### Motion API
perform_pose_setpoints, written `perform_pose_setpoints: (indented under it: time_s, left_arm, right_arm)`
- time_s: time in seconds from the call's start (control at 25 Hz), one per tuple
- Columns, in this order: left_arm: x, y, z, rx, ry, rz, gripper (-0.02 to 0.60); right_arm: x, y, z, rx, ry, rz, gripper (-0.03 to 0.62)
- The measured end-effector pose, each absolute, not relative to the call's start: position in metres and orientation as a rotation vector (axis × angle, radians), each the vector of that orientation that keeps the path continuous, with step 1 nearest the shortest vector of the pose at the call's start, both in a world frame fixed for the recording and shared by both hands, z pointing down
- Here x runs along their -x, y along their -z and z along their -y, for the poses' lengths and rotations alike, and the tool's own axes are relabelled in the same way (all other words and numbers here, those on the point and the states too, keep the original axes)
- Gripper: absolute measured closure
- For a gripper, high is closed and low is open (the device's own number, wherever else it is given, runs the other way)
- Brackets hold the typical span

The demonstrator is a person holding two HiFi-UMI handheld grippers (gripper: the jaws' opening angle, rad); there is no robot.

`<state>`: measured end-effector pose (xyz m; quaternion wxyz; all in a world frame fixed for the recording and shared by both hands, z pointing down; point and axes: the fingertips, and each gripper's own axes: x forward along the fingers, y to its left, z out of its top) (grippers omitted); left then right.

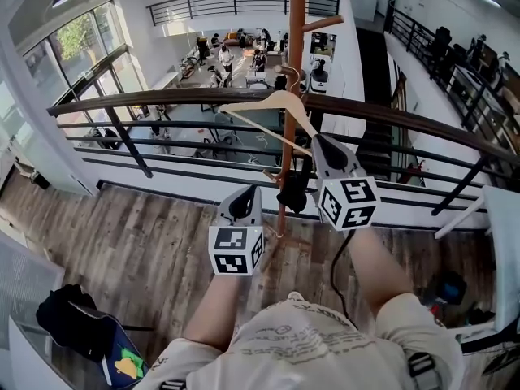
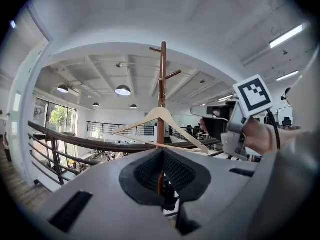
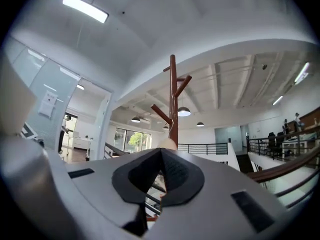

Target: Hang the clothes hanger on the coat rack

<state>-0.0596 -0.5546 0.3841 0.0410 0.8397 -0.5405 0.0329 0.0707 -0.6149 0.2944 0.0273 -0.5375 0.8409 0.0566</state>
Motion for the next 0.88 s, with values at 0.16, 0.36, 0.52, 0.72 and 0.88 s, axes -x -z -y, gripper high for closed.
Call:
perform_pose_setpoints:
  time_s: [0.16,0.36,0.52,0.72,0.88]
  left_arm:
    - [0.055,-0.38,0.553,-2.589,-0.097,1.639,0.578]
    - [0.043,-0.381,0.551,-2.607,-0.107,1.613,0.578]
    - [0.036,-0.381,0.548,-2.619,-0.114,1.598,0.578]
    - [0.033,-0.378,0.544,-2.625,-0.112,1.594,0.578]
    - [0.032,-0.379,0.539,-2.628,-0.113,1.592,0.578]
  right_arm:
    - [-0.067,-0.328,0.589,1.644,-0.055,-2.594,0.592]
    - [-0.069,-0.349,0.577,1.647,0.03,-2.608,0.592]
    - [-0.073,-0.349,0.573,1.657,0.031,-2.602,0.592]
    - [-0.073,-0.351,0.566,1.674,0.024,-2.605,0.592]
    - [-0.072,-0.354,0.56,1.675,0.034,-2.607,0.592]
